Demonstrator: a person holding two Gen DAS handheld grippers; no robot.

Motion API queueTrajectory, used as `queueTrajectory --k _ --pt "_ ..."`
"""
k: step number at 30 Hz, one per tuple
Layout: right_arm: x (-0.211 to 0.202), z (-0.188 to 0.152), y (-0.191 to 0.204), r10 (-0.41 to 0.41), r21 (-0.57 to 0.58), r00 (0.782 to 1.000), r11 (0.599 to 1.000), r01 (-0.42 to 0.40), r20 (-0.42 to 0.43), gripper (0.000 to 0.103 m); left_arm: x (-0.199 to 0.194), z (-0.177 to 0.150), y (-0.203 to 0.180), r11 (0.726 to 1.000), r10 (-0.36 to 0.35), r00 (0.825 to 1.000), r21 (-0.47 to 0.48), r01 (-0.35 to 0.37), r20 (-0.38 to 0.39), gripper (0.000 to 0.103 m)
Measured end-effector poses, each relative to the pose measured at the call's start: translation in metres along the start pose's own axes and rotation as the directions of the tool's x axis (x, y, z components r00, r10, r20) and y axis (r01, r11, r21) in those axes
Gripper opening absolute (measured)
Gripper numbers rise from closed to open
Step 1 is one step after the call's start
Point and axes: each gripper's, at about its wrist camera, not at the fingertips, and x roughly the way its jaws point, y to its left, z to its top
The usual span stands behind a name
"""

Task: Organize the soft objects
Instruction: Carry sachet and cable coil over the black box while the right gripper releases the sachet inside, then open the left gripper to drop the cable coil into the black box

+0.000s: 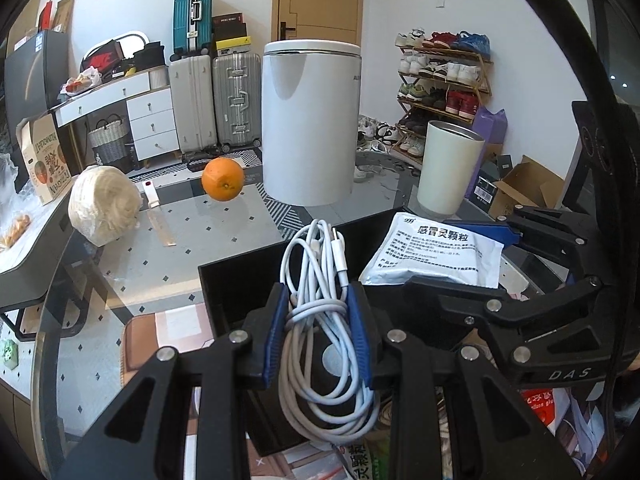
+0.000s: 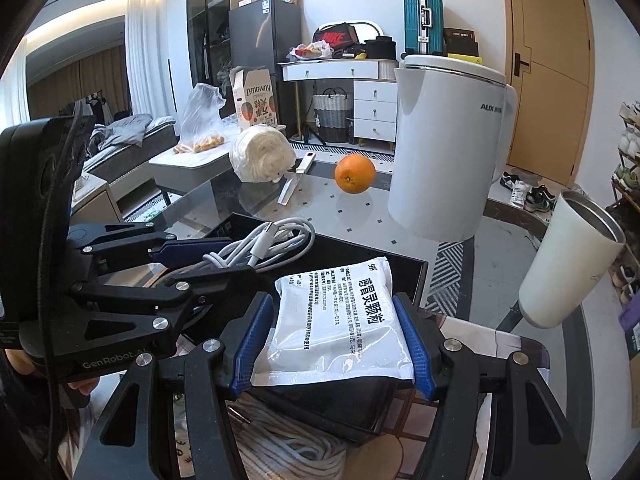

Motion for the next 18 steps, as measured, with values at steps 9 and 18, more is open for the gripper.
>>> queueTrajectory --k 9,18 --pt "0.011 0.004 0.002 -0.008 -0.031 1.000 0.999 0.008 -0.016 0.062 0.005 0.002 -0.001 1.000 -0.018 1.000 0.019 0.017 0.016 0.028" --pt "0.000 0.003 0.001 -0.017 -0.028 1.000 0.999 0.018 0.006 0.087 0.009 -0.002 -0.005 0.999 -0.015 0.999 0.038 0.017 -0.035 0.057"
